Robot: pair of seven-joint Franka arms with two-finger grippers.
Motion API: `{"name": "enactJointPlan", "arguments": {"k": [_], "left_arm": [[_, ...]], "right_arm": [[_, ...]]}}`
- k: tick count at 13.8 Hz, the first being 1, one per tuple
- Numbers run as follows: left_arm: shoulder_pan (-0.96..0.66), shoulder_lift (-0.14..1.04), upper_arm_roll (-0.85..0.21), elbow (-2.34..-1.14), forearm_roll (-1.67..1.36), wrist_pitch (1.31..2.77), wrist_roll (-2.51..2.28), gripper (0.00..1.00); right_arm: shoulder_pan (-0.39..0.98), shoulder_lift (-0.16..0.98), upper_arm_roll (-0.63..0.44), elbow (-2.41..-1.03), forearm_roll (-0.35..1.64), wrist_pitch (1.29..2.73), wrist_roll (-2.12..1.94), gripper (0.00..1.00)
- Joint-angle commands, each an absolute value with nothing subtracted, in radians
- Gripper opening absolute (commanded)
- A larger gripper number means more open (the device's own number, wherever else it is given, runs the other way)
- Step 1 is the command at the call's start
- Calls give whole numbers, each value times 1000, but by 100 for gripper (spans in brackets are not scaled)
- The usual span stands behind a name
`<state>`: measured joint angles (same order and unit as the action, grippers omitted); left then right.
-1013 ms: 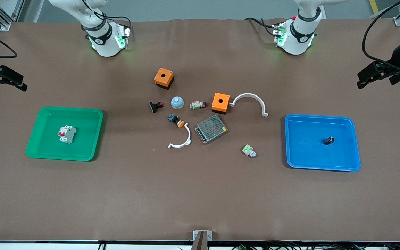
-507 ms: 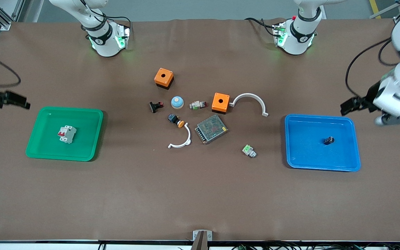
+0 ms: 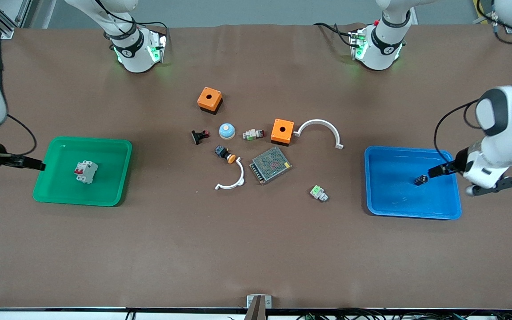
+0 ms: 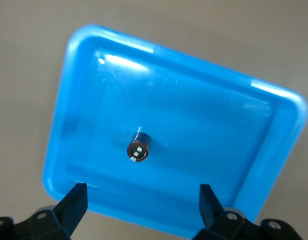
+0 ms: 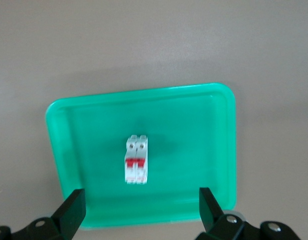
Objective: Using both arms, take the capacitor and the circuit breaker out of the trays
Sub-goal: 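Grasp the white breaker with the right gripper while the left gripper grasps the capacitor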
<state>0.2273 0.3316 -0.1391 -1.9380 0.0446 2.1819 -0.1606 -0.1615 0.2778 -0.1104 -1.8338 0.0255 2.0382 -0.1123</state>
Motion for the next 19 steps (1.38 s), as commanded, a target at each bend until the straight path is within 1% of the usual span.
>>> {"name": "enactJointPlan", "arguments": {"k": [1, 2, 4, 6, 9, 10, 12, 13, 14, 15, 16, 17, 18, 19], "left_arm": [[242, 391, -144, -1924, 97, 2213, -173, 94], [262, 411, -147, -1930, 100, 2247, -173, 93], [268, 443, -146, -1931, 101, 2289, -173, 90], [268, 466, -146, -1936, 101, 2307, -173, 86], [270, 491, -146, -1936, 100, 2316, -173, 83], [270, 506, -146, -1937, 100, 2318, -173, 80], [270, 521, -146, -1937, 100, 2318, -173, 68], [270, 525, -147, -1937, 100, 2319, -173, 65], [270, 531, -147, -1937, 100, 2327, -175, 63], [270, 532, -147, -1937, 100, 2335, -175, 60], [270, 534, -147, -1937, 98, 2335, -178, 52], [270, 534, -149, -1937, 98, 2335, -181, 41], [270, 532, -150, -1939, 97, 2335, -183, 24], [270, 529, -153, -1939, 92, 2330, -184, 10]], "right_arm": [[-176, 271, -95, -2041, 69, 2286, -115, 100], [-173, 296, -94, -2087, 71, 2366, -115, 100], [-167, 339, -92, -2131, 71, 2457, -115, 99], [-166, 367, -91, -2138, 71, 2482, -115, 99], [-155, 388, -89, -2148, 74, 2487, -115, 96], [-150, 394, -89, -2148, 77, 2487, -115, 92], [-146, 402, -89, -2148, 77, 2488, -114, 80], [-143, 406, -89, -2148, 81, 2488, -112, 75], [-135, 407, -89, -2149, 92, 2487, -112, 68], [-132, 407, -89, -2149, 95, 2482, -112, 56], [-130, 407, -89, -2151, 95, 2482, -112, 42], [-130, 405, -89, -2151, 95, 2480, -113, 26], [-130, 405, -89, -2151, 95, 2477, -114, 13], [-130, 400, -89, -2148, 95, 2471, -115, 2]]}}
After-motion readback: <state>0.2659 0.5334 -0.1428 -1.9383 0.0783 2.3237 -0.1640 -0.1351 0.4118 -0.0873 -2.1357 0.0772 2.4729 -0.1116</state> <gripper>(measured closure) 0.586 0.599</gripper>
